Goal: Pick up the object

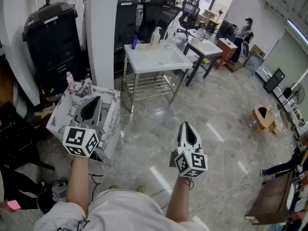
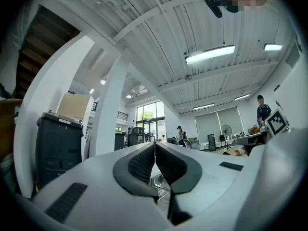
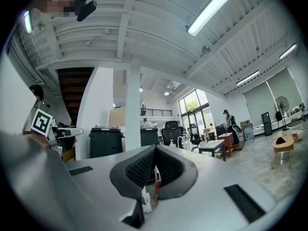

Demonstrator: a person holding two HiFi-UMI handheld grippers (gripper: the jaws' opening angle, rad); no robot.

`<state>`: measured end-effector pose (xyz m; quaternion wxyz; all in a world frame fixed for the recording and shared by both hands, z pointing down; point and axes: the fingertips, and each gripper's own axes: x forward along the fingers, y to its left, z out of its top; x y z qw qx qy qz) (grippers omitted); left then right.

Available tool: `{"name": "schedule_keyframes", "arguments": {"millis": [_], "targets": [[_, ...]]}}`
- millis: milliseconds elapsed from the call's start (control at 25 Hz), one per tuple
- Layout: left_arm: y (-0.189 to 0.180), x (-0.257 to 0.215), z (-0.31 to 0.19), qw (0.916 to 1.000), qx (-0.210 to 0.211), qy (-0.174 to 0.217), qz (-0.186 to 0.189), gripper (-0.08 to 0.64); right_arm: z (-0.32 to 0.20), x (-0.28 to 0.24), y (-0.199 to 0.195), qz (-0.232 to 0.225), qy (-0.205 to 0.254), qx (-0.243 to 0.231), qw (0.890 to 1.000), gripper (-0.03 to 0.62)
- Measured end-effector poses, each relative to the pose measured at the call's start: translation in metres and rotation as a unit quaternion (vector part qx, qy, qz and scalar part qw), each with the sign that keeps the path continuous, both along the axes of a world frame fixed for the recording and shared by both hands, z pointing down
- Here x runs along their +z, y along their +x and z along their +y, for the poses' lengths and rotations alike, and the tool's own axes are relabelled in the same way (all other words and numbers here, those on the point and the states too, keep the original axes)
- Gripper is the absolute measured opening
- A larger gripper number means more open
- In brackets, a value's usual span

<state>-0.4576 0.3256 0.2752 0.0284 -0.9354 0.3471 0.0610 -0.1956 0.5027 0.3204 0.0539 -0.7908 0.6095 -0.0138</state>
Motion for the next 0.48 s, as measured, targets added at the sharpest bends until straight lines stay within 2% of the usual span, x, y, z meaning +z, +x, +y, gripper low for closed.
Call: {"name": "schedule_keyframes", "arguments": {"millis": [480], "targets": [[0.0011,0.0,0.0022,1.0,0.004,-0.001,0.004,0.021,-0.0053,-0.0028,-0.0051,0.005,-0.001,-0.009,1.0,0.005]]}}
